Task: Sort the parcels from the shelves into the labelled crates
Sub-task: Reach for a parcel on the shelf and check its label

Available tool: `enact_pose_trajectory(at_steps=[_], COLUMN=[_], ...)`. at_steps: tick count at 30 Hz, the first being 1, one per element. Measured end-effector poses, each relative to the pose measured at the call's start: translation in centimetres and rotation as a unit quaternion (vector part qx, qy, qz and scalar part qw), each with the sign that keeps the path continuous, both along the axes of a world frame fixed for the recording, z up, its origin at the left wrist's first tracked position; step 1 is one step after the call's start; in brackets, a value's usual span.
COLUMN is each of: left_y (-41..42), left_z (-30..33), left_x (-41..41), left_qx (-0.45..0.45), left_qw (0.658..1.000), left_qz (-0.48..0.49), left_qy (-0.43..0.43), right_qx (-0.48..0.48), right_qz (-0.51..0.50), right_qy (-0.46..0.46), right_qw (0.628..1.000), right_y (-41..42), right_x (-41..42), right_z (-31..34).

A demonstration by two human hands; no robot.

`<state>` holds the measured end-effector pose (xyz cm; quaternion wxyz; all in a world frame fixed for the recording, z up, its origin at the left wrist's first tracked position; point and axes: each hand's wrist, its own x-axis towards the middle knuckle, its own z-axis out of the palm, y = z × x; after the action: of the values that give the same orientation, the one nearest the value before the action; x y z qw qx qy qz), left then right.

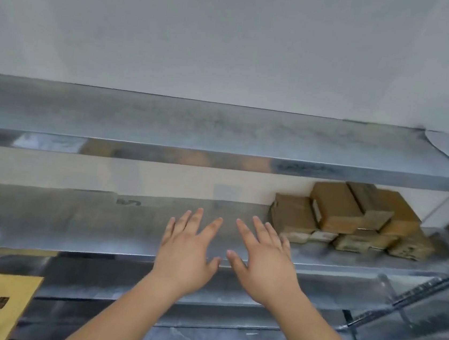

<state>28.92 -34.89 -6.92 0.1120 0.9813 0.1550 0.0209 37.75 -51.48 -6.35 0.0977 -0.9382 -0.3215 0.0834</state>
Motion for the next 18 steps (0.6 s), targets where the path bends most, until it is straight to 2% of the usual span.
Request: enact_pose_trajectory(at_steps=[8,13,18], left_y=[-3.0,-6.3,-8.7], left_z=[-1.7,-4.5,-8.6], left_x=[8.4,13.8,18.8], left_qx=[-0.014,-0.038,-0.077], left_qw=[0.997,0.993,0.987], left_qz=[-0.061,-0.065,-0.052], left_qy=[0.034,0.088,0.132], right_qx=[0.003,-0.014,-0.034], right_qz=[-0.073,-0.116,-0.095], right_qy=[0.03,0.073,0.117], right_qw=[0.997,0.99,0.988], right_y=[-4.3,-7.3,-9.6], right_x=[6.6,12.9,18.4], right_z=[-2.2,-5.5,-9.7])
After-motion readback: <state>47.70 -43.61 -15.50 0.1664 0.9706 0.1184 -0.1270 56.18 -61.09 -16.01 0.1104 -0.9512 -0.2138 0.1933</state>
